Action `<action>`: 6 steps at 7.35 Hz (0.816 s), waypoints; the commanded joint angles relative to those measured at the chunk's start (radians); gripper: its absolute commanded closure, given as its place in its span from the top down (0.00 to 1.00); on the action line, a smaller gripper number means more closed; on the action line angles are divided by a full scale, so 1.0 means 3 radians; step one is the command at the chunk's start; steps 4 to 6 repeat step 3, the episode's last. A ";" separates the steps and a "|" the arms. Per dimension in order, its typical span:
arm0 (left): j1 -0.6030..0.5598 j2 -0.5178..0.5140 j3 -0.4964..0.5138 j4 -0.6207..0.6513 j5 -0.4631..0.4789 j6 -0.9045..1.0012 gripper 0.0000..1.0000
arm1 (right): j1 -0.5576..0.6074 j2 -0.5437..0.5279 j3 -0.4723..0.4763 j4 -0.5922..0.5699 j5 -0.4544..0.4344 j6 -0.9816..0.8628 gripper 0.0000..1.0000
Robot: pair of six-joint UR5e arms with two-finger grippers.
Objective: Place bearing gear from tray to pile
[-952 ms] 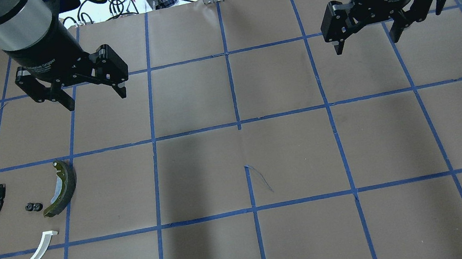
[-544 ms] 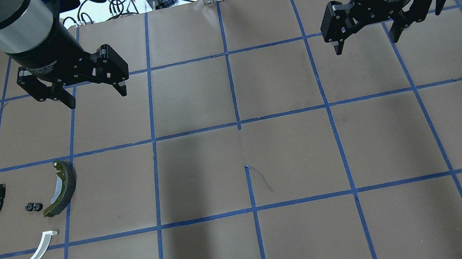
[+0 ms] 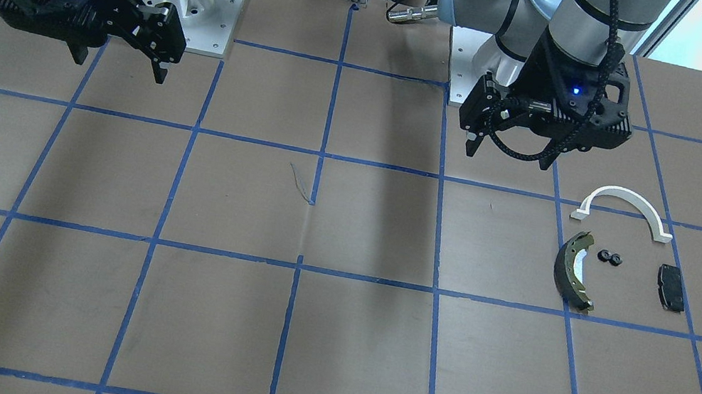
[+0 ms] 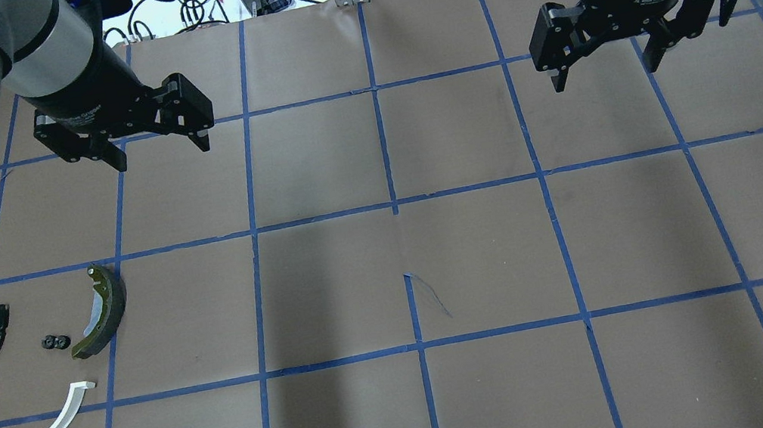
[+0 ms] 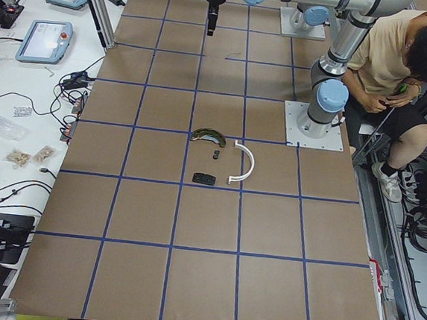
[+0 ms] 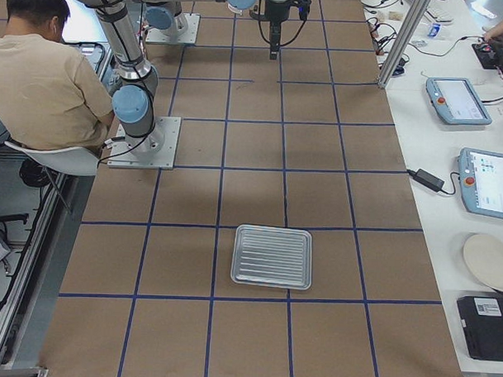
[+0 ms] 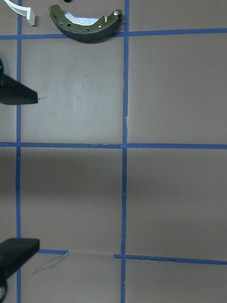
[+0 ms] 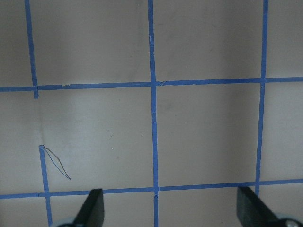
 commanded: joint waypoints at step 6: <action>0.0001 -0.0015 0.0032 -0.0131 0.0132 0.0001 1.00 | -0.0002 0.0003 0.0002 0.0002 0.0004 0.0000 1.00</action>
